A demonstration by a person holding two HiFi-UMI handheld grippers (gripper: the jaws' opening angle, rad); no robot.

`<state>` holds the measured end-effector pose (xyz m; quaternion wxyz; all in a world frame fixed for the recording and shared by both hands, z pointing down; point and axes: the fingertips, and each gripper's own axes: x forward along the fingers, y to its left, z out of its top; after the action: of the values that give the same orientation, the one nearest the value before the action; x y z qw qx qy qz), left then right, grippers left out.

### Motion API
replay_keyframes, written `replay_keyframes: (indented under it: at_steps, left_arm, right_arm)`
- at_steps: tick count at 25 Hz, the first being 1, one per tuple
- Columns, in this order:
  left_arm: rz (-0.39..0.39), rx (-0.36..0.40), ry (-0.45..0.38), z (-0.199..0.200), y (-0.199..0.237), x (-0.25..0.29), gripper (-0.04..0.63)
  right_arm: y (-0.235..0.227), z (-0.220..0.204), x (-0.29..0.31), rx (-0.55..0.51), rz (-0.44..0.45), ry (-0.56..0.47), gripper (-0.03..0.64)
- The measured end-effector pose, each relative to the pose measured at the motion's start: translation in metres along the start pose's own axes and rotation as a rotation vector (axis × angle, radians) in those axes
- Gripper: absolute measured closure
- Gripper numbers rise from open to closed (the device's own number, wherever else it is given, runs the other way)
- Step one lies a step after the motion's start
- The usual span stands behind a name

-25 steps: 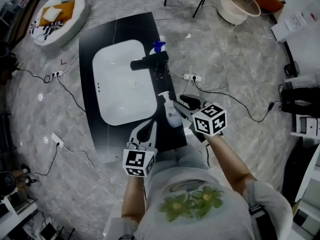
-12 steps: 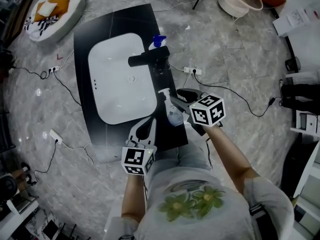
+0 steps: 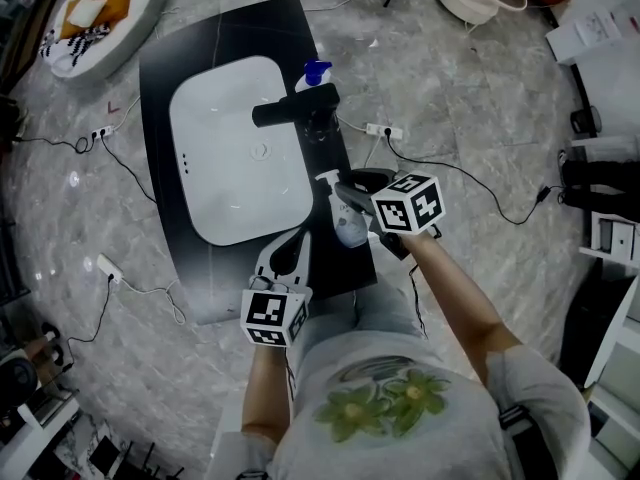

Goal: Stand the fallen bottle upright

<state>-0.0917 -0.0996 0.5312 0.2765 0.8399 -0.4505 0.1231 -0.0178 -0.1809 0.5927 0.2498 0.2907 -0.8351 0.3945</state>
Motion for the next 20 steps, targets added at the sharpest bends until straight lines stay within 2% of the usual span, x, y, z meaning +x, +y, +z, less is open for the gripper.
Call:
replay_keyframes:
  at_steps: [12,20]
  left_arm:
    - [-0.002,-0.011,0.01,-0.005,0.005,0.001,0.578]
    - [-0.007,-0.014,0.015,-0.008,0.004,0.005,0.578]
  right_arm:
    - [-0.015,-0.01,0.024,0.06,0.007,0.081,0.472]
    - [-0.026,-0.016,0.038,0.07,-0.025,0.131,0.472]
